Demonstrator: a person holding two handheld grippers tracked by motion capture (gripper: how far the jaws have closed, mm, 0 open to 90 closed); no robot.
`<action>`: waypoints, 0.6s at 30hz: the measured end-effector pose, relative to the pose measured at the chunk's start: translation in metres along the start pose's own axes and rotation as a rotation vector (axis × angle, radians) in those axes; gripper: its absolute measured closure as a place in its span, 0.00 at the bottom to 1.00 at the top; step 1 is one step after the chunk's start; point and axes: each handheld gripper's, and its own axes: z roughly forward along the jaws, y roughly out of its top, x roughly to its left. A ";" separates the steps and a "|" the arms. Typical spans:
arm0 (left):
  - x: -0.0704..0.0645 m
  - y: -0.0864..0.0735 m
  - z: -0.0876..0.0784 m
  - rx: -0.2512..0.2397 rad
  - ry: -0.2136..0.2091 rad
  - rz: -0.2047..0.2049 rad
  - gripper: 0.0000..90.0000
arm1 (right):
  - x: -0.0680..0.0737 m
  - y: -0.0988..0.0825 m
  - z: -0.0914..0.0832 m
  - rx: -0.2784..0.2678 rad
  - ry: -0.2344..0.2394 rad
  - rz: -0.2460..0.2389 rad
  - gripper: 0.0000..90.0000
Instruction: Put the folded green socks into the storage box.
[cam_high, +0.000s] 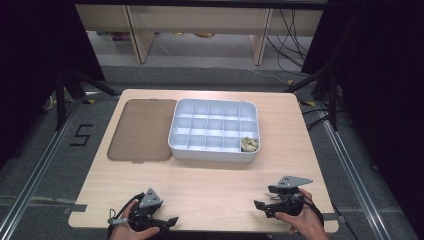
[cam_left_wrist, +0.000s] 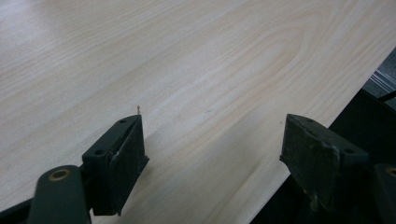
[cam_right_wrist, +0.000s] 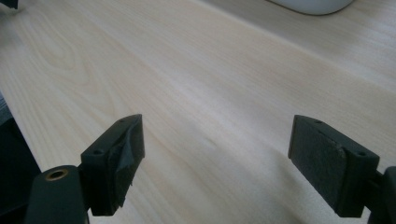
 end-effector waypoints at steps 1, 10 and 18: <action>-0.001 0.000 0.000 -0.005 -0.008 -0.004 0.23 | 0.001 -0.001 0.000 0.010 0.010 0.011 0.21; 0.001 0.001 -0.001 -0.017 0.005 0.020 0.23 | 0.002 -0.004 0.001 0.010 -0.003 -0.010 0.21; 0.002 0.000 -0.002 -0.013 0.002 0.004 0.23 | 0.001 -0.004 0.002 0.014 0.039 -0.010 0.20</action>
